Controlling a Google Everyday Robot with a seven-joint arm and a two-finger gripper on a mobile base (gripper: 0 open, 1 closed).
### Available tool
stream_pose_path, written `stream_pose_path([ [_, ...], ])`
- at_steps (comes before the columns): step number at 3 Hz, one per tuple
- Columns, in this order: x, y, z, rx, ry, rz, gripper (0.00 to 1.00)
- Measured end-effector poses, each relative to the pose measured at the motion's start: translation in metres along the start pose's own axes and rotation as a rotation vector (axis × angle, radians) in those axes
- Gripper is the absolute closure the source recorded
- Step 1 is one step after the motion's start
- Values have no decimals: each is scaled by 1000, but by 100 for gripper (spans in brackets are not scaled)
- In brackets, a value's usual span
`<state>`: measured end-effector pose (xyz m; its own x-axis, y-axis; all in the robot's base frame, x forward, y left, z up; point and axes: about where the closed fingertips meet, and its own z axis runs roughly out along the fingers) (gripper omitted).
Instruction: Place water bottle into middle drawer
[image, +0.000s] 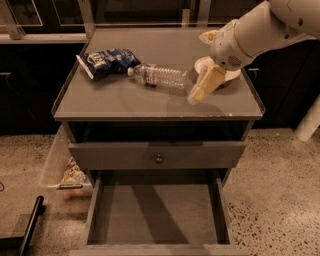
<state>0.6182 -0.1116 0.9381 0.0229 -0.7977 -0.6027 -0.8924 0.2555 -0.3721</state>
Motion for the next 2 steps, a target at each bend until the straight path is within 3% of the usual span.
stream_pose_path([
  [1,-14,-18,20,4,-100,19,0],
  [2,-24,-33,46,-20,-154,38,0],
])
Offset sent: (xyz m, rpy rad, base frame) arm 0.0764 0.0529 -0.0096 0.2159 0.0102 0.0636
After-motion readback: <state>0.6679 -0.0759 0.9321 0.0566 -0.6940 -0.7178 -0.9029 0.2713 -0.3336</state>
